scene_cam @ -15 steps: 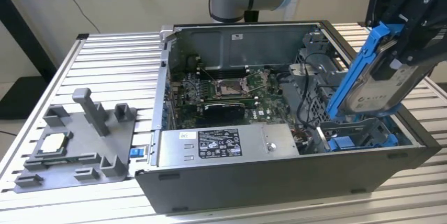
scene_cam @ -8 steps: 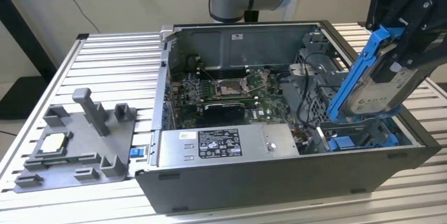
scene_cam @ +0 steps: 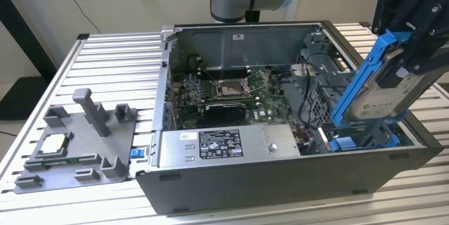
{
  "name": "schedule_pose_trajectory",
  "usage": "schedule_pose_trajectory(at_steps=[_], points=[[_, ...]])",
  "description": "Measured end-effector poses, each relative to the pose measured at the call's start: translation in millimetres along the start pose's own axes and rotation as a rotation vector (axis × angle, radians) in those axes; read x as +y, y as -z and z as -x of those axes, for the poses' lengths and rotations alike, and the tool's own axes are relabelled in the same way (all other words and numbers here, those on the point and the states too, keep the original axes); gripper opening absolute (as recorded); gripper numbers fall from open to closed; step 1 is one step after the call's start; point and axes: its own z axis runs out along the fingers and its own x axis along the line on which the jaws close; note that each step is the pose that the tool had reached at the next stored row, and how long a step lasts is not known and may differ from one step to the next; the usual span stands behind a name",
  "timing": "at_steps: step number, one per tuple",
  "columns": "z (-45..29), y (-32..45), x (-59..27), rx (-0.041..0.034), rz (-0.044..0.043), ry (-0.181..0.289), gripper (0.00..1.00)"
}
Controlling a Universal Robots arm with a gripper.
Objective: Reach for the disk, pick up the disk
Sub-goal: 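Pick up the disk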
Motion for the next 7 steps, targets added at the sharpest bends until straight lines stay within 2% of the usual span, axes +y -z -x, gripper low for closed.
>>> schedule_pose_trajectory(at_steps=[7], points=[[-0.6,0.0,0.0,-0.0001,0.0000,0.000,0.00]])
